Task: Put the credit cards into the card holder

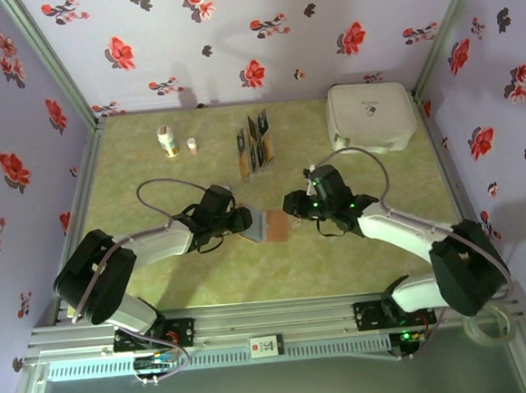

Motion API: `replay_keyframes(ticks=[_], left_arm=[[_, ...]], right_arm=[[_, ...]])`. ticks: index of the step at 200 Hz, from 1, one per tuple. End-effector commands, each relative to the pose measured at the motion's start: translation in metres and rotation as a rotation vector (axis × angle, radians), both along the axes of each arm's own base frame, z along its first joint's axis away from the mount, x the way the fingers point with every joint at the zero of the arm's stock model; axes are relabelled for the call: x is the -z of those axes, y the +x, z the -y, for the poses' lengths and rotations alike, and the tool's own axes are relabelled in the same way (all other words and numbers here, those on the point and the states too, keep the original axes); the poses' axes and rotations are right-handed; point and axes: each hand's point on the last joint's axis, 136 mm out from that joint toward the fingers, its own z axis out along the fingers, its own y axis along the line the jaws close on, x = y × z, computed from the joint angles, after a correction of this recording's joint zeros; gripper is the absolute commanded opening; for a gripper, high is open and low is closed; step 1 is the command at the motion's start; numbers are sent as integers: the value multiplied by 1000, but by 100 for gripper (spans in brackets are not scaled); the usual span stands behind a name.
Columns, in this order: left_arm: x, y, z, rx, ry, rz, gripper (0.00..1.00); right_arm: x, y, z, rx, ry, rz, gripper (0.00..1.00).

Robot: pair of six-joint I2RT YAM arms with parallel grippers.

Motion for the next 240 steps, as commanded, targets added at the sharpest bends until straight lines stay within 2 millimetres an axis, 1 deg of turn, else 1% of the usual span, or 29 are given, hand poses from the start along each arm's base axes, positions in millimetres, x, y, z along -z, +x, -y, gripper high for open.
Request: replay_keyframes(ticks=[1, 11, 26, 66, 89, 122, 151, 213, 226, 240], left_arm=[[-7, -2, 3, 8, -26, 15, 45], [-6, -3, 3, 6, -26, 13, 45], [-6, -2, 2, 6, -22, 14, 45], [-9, 1, -4, -6, -17, 26, 46], [-17, 4, -4, -1, -37, 43, 46], [-31, 9, -3, -3, -111, 71, 49], [-31, 13, -6, -24, -169, 65, 47], [-25, 14, -8, -38, -192, 55, 38], [-26, 13, -8, -40, -198, 56, 35], [-26, 14, -8, -42, -203, 58, 29]], right_arm=[[17, -4, -18, -41, -12, -32, 22], [26, -5, -23, -49, -17, -45, 19], [43, -6, -23, -47, -27, -71, 17], [83, -13, -12, -33, -104, -125, 14], [97, -17, -8, -29, -124, -152, 14], [99, -19, -7, -24, -119, -158, 14], [100, -18, -7, -24, -122, -157, 14], [104, -19, -6, -25, -132, -165, 14], [105, -19, -6, -25, -133, -164, 14], [107, -19, -5, -25, -136, -167, 13]])
